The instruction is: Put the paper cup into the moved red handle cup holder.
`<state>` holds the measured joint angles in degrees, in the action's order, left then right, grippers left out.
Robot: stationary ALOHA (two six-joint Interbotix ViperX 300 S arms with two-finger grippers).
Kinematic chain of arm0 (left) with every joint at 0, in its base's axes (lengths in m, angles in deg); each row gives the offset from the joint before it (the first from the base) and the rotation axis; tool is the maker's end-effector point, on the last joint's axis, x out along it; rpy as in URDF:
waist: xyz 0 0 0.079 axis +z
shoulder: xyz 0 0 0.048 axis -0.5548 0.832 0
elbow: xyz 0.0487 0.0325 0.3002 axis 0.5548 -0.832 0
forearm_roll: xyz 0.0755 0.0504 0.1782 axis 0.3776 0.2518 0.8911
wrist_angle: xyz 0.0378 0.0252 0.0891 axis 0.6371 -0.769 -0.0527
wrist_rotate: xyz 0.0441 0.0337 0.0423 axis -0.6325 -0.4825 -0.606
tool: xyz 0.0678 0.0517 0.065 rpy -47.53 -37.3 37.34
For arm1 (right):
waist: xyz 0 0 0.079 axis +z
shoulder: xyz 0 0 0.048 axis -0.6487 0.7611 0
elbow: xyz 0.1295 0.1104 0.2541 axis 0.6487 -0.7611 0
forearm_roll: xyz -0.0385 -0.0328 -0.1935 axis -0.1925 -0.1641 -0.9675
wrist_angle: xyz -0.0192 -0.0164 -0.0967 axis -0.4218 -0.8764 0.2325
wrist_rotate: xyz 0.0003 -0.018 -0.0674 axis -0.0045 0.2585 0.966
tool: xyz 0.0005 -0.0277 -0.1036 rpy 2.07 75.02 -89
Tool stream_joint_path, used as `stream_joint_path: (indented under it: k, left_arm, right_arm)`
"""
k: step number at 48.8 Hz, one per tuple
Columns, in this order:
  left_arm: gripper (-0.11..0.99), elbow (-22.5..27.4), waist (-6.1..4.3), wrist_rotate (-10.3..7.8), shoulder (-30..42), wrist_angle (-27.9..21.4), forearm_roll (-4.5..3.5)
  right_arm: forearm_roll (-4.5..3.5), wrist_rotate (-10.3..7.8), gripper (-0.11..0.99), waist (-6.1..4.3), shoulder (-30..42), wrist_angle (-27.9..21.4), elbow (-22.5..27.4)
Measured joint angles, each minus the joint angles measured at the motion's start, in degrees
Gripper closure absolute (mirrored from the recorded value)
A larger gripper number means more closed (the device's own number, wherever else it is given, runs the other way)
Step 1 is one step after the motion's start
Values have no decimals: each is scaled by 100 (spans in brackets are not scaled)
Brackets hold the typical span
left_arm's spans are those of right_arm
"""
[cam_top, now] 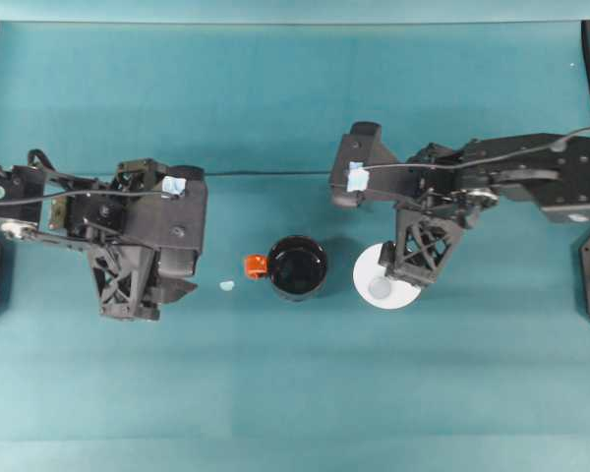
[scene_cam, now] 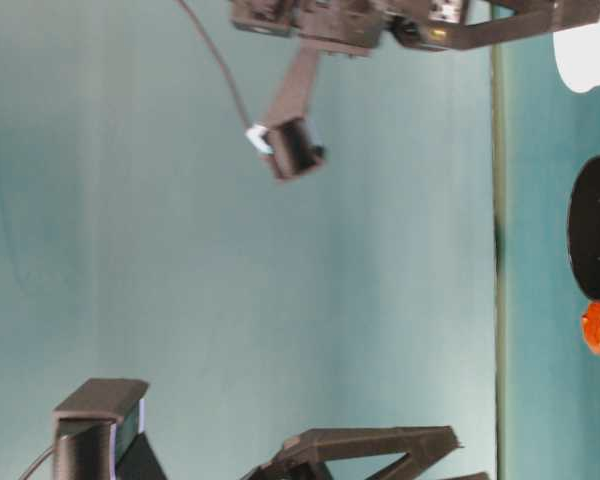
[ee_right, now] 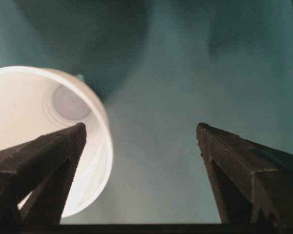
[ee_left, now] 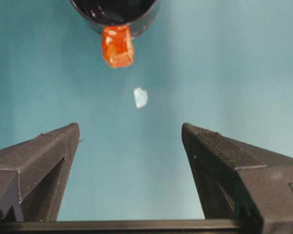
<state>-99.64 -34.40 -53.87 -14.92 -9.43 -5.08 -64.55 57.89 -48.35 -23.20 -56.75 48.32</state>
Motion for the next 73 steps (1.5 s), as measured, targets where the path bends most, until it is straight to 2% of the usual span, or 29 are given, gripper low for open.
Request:
stream_joint_path:
  k: [3,9,14,17,21,30,33,37,44,53,59,63,73]
  left_arm:
    - [-1,0,0,9,18,0,0]
    - [-1,9,0,18,44,9,0]
    - [-1,0,9,18,70,9,0]
    - [-1,0,9,18,79,9,0]
    - [-1,0,0,18,88,9,0]
    - [-1,9,0,18,97,9,0]
    - [-1,0,0,18,105,18,0]
    - [-1,0,9,18,105,26,0]
    - [-1,0,0,18,132,105,0]
    - [-1,0,9,18,141,176,0]
    - [-1,0,9,26,141,185,0]
    - [-1,0,9,26,141,185,0]
    - [-1,0,9,26,141,185,0]
  right_arm:
    - [18,0,-5,0,79,18,-9]
    - [114,-9,-5,0,202,62,-18]
    - [132,-9,-3,9,229,141,-18]
    - [123,-9,2,9,229,193,-18]
    - [132,-9,19,9,220,229,-18]
    - [158,0,71,35,229,237,-53]
    - [158,-9,83,35,229,246,-62]
    - [176,0,93,35,220,237,-62]
    - [281,-9,97,70,202,246,-53]
    - [352,0,97,70,202,229,-53]
    - [413,-9,98,70,185,18,9]
    - [396,-9,98,70,149,-272,105]
    - [396,0,98,-9,-229,-1055,642]
